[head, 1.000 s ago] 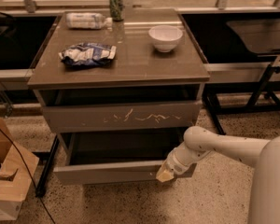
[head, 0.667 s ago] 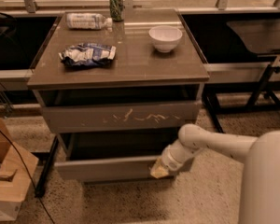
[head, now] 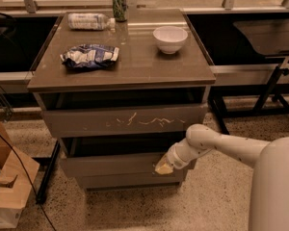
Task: Close middle drawer
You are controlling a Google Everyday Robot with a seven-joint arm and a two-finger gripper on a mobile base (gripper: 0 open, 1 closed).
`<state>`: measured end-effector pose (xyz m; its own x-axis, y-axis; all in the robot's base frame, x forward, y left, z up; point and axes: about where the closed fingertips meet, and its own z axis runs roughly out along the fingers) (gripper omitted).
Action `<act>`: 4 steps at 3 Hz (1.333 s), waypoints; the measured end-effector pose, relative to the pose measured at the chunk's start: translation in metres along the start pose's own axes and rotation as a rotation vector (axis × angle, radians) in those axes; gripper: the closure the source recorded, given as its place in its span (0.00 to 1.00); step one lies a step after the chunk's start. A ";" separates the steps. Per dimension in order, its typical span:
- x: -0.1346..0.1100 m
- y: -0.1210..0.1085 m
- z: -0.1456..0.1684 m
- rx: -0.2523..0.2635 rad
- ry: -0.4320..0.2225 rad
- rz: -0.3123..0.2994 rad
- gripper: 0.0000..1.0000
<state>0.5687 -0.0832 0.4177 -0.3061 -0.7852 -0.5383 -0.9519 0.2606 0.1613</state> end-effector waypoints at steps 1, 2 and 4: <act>-0.015 -0.024 -0.011 0.081 -0.057 -0.021 0.28; -0.016 -0.024 -0.011 0.081 -0.057 -0.021 0.05; -0.016 -0.024 -0.011 0.081 -0.057 -0.021 0.00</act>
Offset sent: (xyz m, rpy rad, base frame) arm 0.0248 -0.0006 0.0125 0.0261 -0.0802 -0.0315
